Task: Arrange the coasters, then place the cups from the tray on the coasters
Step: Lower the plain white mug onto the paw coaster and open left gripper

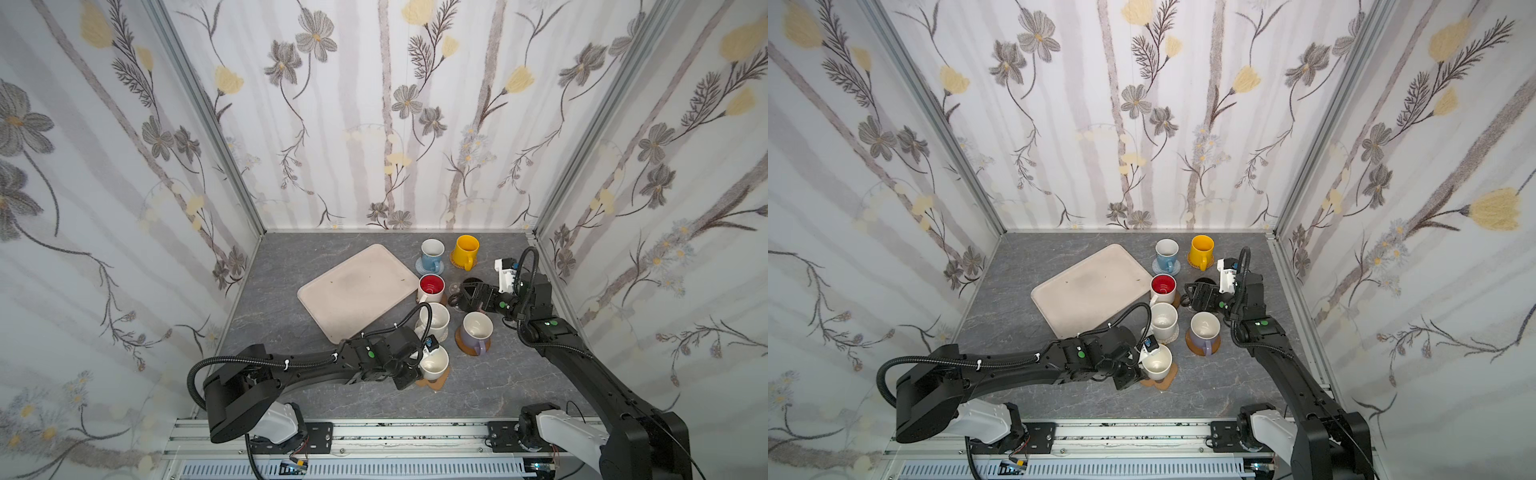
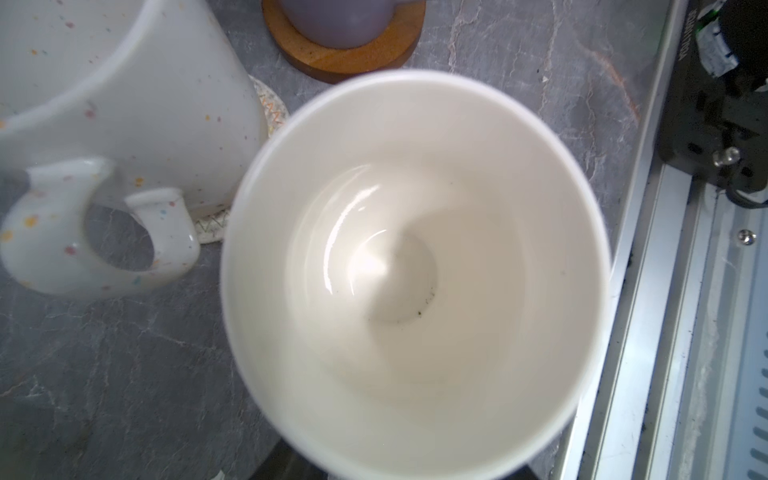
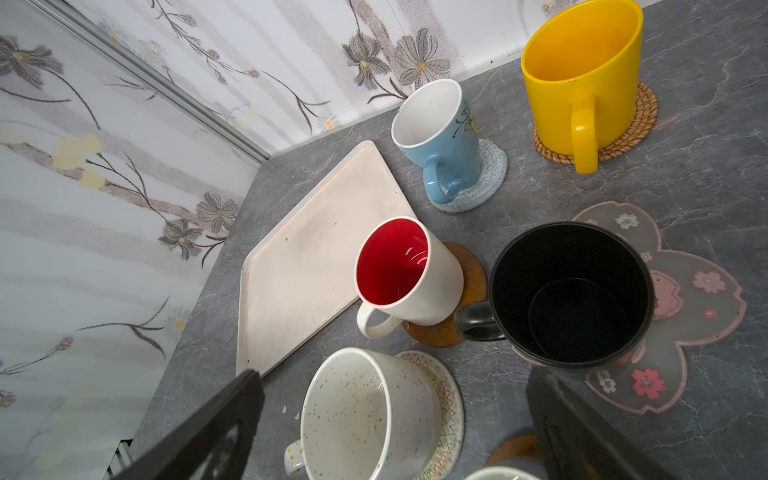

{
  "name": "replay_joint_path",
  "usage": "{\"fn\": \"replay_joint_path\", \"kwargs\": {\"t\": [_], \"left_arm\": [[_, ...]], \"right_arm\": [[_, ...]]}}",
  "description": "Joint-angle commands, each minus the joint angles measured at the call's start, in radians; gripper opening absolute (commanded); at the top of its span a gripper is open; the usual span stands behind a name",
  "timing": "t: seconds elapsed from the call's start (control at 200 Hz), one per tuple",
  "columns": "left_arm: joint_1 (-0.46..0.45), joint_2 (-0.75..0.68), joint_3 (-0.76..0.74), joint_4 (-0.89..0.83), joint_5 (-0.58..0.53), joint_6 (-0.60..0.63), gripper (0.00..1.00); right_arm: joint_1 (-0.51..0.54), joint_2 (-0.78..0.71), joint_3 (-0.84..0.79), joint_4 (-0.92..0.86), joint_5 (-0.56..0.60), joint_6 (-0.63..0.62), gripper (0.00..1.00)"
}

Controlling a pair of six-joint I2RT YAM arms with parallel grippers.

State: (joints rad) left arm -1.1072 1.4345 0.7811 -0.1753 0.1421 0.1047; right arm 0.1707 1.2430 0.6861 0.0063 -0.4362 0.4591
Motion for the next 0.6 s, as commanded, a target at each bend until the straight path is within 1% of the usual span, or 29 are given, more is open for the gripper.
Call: {"fn": "replay_joint_path", "kwargs": {"t": [0.0,0.065,0.13,0.225,0.325,0.34,0.44,0.49,0.565,0.595], "left_arm": [[0.0,-0.033,-0.002,0.022,-0.017,0.0,0.56],[0.001,-0.06,-0.004,0.022,-0.022,0.001,0.63],[0.003,-0.09,-0.006,0.022,-0.024,0.002,0.67],[0.01,-0.134,-0.007,0.022,-0.028,0.002,0.7],[0.024,-0.172,-0.004,0.022,-0.058,-0.018,0.73],[0.027,-0.199,-0.002,0.022,-0.064,-0.024,0.74],[0.05,-0.262,-0.007,0.022,-0.077,-0.037,0.79],[0.058,-0.3,-0.008,0.022,-0.095,-0.042,0.83],[0.077,-0.361,-0.005,0.022,-0.129,-0.045,0.99],[0.089,-0.385,-0.002,0.022,-0.141,-0.045,1.0]], "right_arm": [[0.001,-0.004,0.007,0.041,-0.004,-0.009,1.0],[0.001,-0.008,0.008,0.04,0.0,-0.008,1.0],[-0.001,-0.013,0.009,0.037,0.001,-0.007,1.0],[0.0,-0.017,0.013,0.036,0.003,-0.004,1.0],[0.0,-0.023,0.016,0.033,0.006,-0.002,1.0],[-0.001,-0.025,0.015,0.031,0.006,-0.001,1.0],[-0.002,-0.032,0.019,0.029,0.01,0.005,1.0],[-0.002,-0.037,0.022,0.028,0.015,0.007,1.0],[-0.005,-0.046,0.027,0.022,0.028,0.008,1.0],[-0.007,-0.05,0.03,0.019,0.036,0.009,1.0]]}}
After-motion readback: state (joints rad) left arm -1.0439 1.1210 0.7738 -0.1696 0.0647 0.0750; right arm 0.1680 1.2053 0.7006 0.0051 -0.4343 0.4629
